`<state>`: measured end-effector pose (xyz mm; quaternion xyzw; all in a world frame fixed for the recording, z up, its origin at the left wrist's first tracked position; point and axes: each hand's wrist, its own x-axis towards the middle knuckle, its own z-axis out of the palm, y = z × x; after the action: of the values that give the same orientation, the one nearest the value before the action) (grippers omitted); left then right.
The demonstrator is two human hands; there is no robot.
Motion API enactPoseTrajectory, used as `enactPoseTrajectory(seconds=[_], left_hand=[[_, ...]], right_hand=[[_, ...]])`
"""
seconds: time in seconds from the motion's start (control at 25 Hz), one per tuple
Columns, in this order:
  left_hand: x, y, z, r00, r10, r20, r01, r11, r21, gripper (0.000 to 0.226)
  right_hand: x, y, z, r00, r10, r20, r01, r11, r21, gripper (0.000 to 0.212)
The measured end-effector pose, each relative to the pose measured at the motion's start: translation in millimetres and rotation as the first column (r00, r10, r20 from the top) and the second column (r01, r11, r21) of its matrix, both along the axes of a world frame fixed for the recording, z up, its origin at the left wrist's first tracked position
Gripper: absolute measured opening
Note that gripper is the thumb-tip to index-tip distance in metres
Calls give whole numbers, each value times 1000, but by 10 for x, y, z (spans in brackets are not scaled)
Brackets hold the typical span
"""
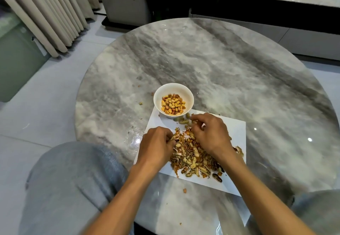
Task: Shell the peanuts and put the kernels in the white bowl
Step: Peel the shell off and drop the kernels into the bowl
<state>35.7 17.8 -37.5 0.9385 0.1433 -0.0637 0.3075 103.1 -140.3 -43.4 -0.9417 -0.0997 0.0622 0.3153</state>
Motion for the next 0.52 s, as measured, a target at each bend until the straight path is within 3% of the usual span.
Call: enactPoseTrajectory(seconds=[0.16,0.32,0.4,0.44,0.52], left_hand=[[-6,3,25,999,37,31,-35,998,-47,25],[8,14,-10,997,68,45,-63,993,-102,29],[35,-5,24,989,117,92,-101,982,-158,26],[50,-16,60,979,166,120,-131,958,-257,22],[75,-57,141,959,255,121,-146,816,-560,17]], right_hand=[[100,192,-102,995,83,50,-75,987,-145,23],[136,197,-148,998,53,47,-45,988,-151,20],[96,127,-73,1000,-2,0,2,1000,7,13],[52,84,-1,997,-34,-74,44,988,145,9],[-103,-9,205,964,-30,-265,143,895,422,4]])
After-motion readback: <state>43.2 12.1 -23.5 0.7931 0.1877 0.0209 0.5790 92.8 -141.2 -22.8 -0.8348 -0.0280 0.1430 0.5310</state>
